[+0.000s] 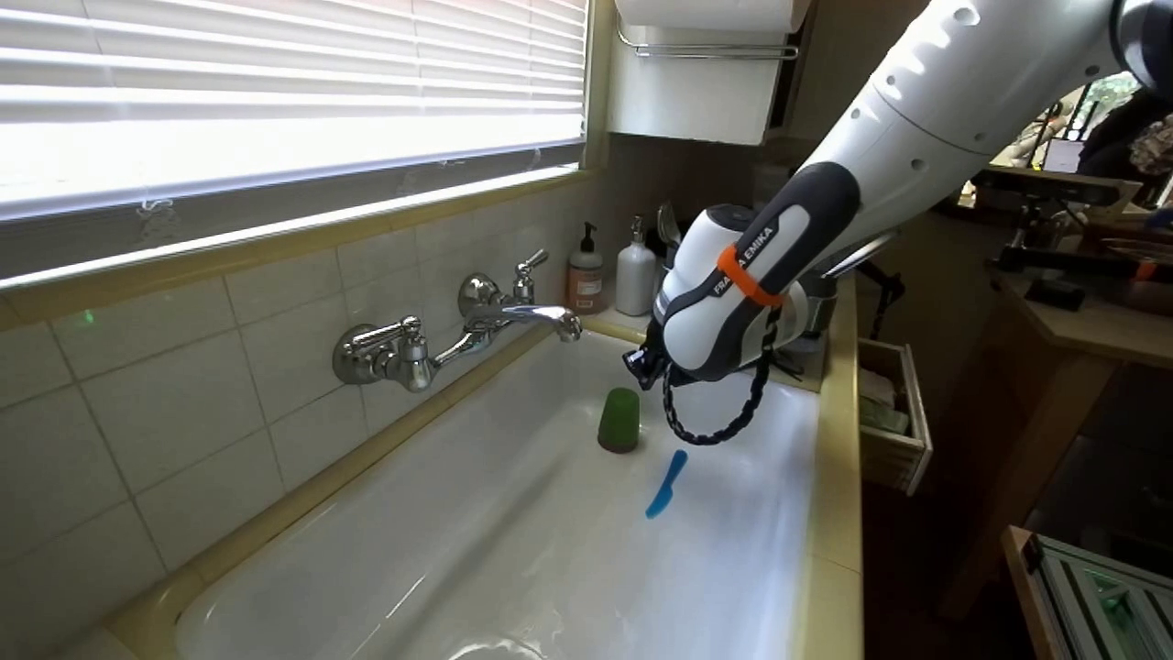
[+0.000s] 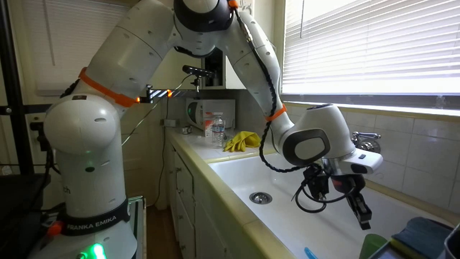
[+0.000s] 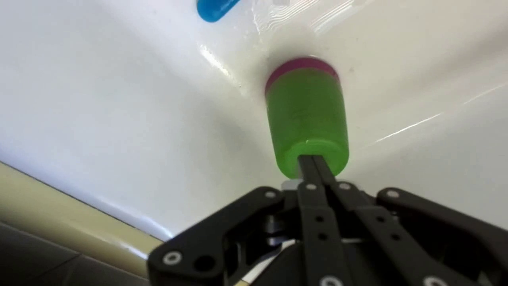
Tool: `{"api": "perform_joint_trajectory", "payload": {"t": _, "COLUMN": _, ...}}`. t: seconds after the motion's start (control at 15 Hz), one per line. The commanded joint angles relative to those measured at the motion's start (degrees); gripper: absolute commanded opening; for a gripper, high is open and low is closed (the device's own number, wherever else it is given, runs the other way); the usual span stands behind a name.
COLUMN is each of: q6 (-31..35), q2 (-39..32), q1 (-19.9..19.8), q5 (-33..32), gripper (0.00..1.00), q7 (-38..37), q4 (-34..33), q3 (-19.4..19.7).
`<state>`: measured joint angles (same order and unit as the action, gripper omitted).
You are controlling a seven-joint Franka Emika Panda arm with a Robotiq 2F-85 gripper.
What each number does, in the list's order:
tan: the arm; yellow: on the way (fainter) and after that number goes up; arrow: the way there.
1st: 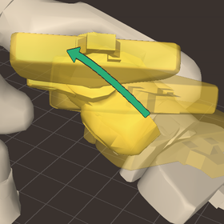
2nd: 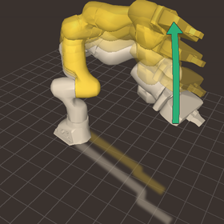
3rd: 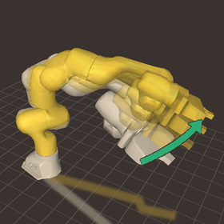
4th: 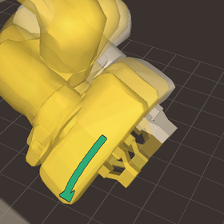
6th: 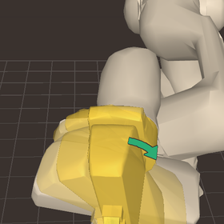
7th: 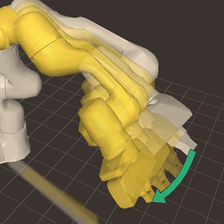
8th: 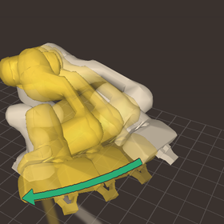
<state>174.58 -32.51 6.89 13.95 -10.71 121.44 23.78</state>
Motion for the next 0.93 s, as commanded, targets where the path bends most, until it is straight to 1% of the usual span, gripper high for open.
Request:
{"api": "perform_joint_trajectory", "payload": {"t": 0.0, "q6": -5.2, "q2": 5.5, "q1": -5.7, "q5": -3.9, "gripper": 0.27, "q7": 1.7, "q4": 2.7, "q3": -5.2}}
{"api": "perform_joint_trajectory", "payload": {"t": 0.07, "q6": -6.5, "q2": 6.7, "q1": -7.1, "q5": -4.4, "gripper": 0.32, "q7": 2.4, "q4": 3.2, "q3": -6.6}}
{"api": "perform_joint_trajectory", "payload": {"t": 0.4, "q6": -11.9, "q2": 10.9, "q1": -10.6, "q5": -6.5, "gripper": 0.69, "q7": 3.9, "q4": 4.5, "q3": -9.5}}
{"api": "perform_joint_trajectory", "payload": {"t": 0.53, "q6": -13.7, "q2": 12.2, "q1": -11.0, "q5": -7.5, "gripper": 0.84, "q7": 4.0, "q4": 4.7, "q3": -9.6}}
{"api": "perform_joint_trajectory", "payload": {"t": 0.67, "q6": -14.6, "q2": 13.5, "q1": -10.7, "q5": -9.6, "gripper": 0.99, "q7": 3.5, "q4": 5.5, "q3": -8.8}}
{"api": "perform_joint_trajectory", "payload": {"t": 0.87, "q6": -14.9, "q2": 16.0, "q1": -10.1, "q5": -12.7, "gripper": 1.00, "q7": 2.4, "q4": 7.0, "q3": -7.8}}
